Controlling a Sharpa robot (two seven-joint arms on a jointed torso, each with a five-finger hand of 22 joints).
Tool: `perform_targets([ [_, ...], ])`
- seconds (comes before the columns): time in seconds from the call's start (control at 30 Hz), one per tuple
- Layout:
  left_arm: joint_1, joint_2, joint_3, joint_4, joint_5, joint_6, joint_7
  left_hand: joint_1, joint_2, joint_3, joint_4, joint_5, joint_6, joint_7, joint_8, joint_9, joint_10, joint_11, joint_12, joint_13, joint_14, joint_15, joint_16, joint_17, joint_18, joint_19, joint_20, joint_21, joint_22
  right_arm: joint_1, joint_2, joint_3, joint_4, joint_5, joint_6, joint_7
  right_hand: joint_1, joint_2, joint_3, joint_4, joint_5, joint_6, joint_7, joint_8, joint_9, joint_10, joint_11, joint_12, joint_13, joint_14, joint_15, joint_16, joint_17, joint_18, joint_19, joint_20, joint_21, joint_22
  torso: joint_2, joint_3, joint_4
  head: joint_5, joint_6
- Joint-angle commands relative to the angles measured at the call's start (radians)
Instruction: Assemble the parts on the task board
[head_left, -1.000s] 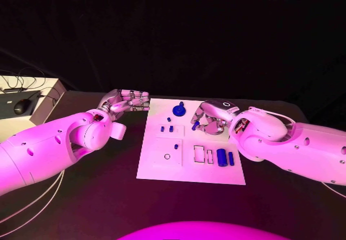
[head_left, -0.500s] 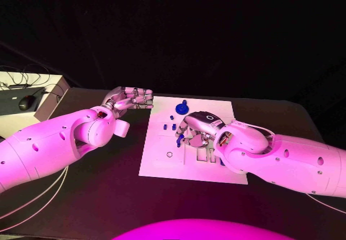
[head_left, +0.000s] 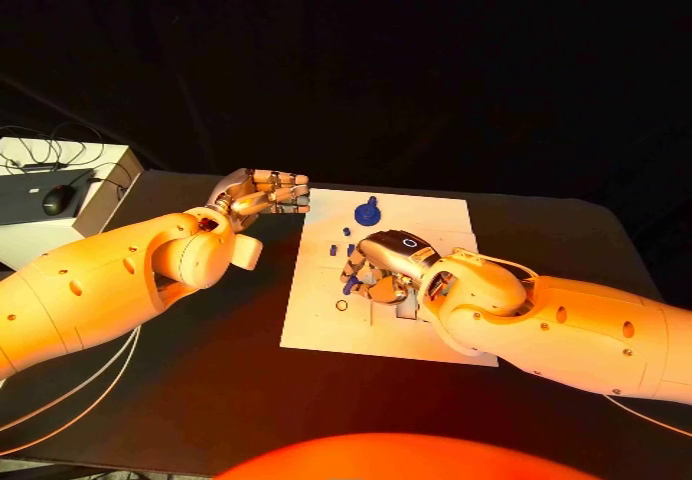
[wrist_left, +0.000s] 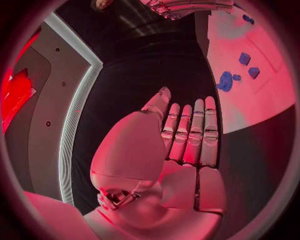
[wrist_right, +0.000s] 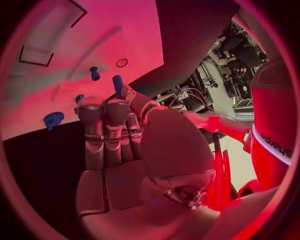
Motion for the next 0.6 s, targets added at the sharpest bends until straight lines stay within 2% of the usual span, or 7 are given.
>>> perform_targets([
  [0.03, 0.0, 0.001, 0.001, 0.003, -0.002, 0.016, 0.006, -0.003, -0.008, 0.002, 0.002, 0.002, 0.004, -0.002, 0.001, 0.0, -0.002, -0.001, 0.0, 0.001, -0.006, 0.0, 0.006, 0.001, -0.011, -0.007, 0.001, 0.005, 0.0, -0.006, 0.008, -0.003, -0.016, -0.009, 0.011, 0.012, 0.022, 0.03, 0.007, 0.0, 0.004, 0.005, 0.002, 0.003, 0.001, 0.105, -0.044, 0.006, 0.004, 0.0, -0.007, 0.002, -0.001, 0.012, 0.024, -0.005, -0.005, 0.079, 0.0, -0.0011, 0.0003, 0.001, -0.003],
  [0.2, 0.0, 0.001, 0.001, 0.003, -0.002, 0.016, 0.005, -0.003, -0.008, 0.002, 0.002, 0.002, 0.004, -0.002, 0.001, 0.0, -0.002, -0.001, 0.0, 0.001, -0.006, 0.0, 0.006, 0.001, -0.011, -0.007, 0.001, 0.005, 0.0, -0.016, 0.017, -0.006, -0.034, -0.011, 0.019, 0.011, 0.02, 0.031, 0.008, -0.002, 0.005, 0.005, 0.003, 0.003, 0.002, 0.104, -0.044, 0.006, 0.004, 0.0, -0.006, 0.001, -0.002, 0.013, 0.024, -0.004, -0.006, 0.079, 0.0, -0.0008, 0.0018, 0.0, -0.006],
  [0.6, 0.0, -0.001, 0.001, 0.004, -0.002, 0.016, 0.005, -0.003, -0.008, 0.002, 0.002, 0.002, 0.004, -0.002, 0.001, 0.0, -0.002, -0.001, 0.0, 0.001, -0.006, 0.0, 0.006, 0.001, -0.011, -0.007, 0.001, 0.005, 0.0, -0.027, 0.028, -0.007, -0.04, -0.014, 0.021, 0.015, 0.019, 0.031, 0.008, -0.003, 0.005, 0.005, 0.003, 0.003, 0.002, 0.105, -0.044, 0.006, 0.004, 0.0, -0.006, 0.002, -0.003, 0.013, 0.023, -0.004, -0.006, 0.078, 0.0, -0.0011, 0.0001, 0.004, -0.01],
])
